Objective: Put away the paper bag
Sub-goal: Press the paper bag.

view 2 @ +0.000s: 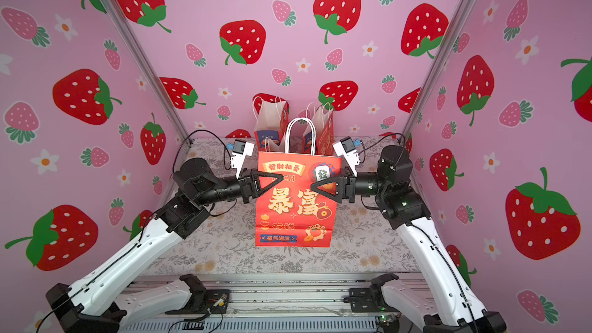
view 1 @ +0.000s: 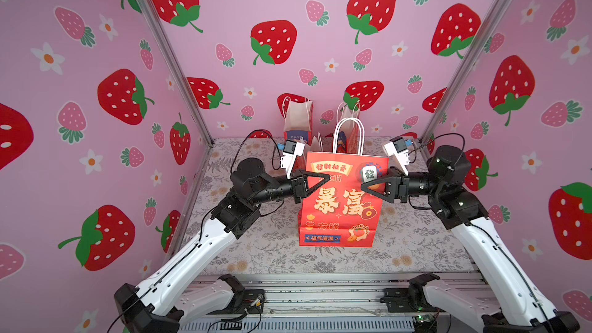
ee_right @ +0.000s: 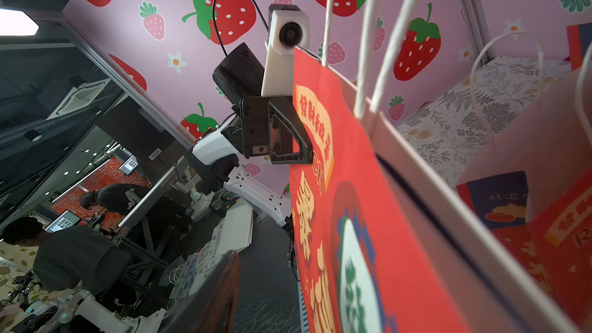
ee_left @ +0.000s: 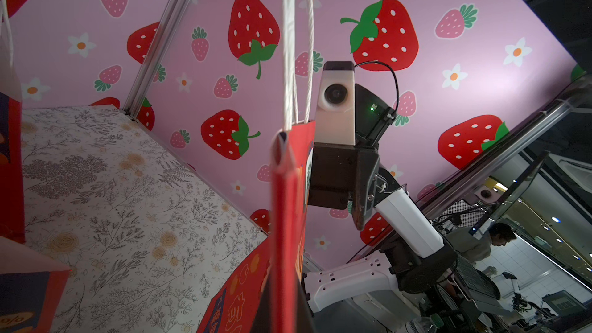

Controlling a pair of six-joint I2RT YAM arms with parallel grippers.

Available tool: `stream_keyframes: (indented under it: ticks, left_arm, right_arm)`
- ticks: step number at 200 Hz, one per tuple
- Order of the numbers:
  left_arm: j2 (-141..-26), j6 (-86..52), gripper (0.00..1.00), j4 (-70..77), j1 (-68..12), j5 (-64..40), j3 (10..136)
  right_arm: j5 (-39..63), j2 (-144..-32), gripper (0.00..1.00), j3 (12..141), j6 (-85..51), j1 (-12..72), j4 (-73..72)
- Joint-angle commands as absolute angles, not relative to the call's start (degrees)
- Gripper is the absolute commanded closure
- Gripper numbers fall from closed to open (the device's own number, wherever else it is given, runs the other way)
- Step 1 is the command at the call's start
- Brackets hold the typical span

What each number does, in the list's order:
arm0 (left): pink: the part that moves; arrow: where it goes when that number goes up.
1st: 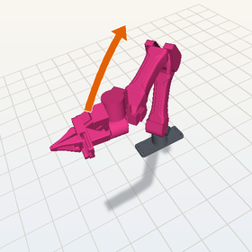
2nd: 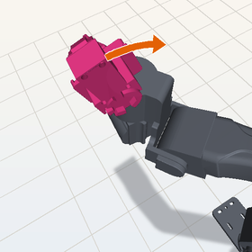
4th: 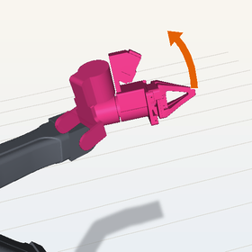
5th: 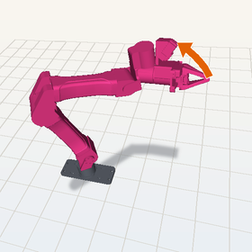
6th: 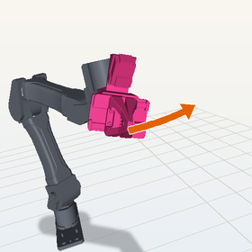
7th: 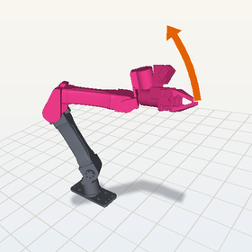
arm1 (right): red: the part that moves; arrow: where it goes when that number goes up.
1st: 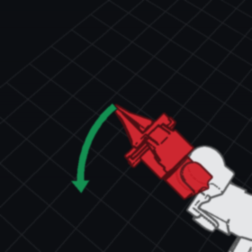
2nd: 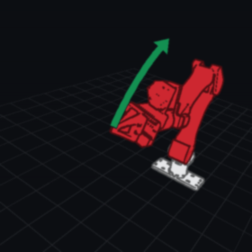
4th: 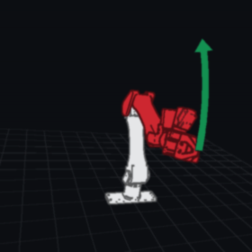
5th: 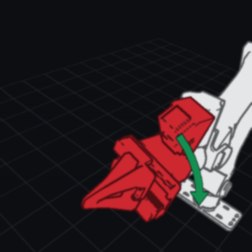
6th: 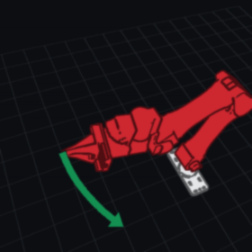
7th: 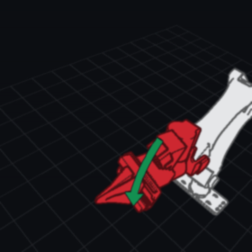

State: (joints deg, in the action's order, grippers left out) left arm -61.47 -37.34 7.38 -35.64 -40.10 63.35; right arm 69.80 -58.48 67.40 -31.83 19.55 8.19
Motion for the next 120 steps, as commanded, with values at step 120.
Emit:
stream_keyframes:
  ticks: [120]
  left_arm:
    - [-57.68,-41.10,1.00,10.63,-35.24,-38.76,66.11]
  right_arm:
    - [68.04,-54.95,0.28,62.79,-44.42,18.92,-11.47]
